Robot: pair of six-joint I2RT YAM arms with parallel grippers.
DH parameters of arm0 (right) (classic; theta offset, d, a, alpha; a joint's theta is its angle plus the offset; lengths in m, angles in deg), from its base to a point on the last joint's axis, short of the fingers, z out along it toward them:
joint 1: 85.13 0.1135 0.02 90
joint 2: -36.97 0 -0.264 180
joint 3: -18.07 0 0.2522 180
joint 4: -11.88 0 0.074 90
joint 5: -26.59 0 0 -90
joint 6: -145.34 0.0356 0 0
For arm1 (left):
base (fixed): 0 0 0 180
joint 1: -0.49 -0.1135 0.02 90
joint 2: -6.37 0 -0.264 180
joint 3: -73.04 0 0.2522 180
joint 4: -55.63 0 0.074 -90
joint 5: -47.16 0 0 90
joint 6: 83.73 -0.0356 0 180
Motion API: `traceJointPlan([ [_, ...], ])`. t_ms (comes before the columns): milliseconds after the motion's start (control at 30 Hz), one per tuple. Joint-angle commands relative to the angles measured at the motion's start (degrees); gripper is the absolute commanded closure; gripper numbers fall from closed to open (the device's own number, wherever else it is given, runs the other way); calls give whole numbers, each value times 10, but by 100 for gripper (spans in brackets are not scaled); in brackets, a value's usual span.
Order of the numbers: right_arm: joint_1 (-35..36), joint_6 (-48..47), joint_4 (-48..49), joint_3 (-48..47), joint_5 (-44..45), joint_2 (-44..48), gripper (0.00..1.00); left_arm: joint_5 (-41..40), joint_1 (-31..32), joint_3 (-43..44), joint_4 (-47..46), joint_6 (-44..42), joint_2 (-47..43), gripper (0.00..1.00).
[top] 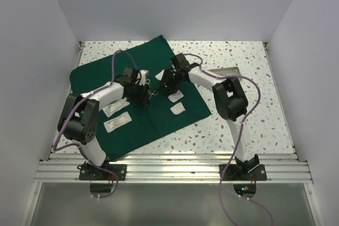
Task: Prepare the surgical pack
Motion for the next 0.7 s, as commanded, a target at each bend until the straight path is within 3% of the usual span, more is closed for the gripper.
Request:
traceJointPlan([
  [0, 0, -24, -19, 0, 16, 45, 52, -45, 16, 7, -28, 6, 1, 34],
  [200, -4, -30, -29, -3, 25, 53, 52, -89, 35, 28, -16, -2, 26, 40],
  [533, -5, -33, -31, -11, 30, 44, 52, -107, 62, 9, -39, 2, 35, 61],
  [667, -4, -33, -33, -21, 33, 38, 52, -126, 74, 11, -43, 4, 55, 62],
])
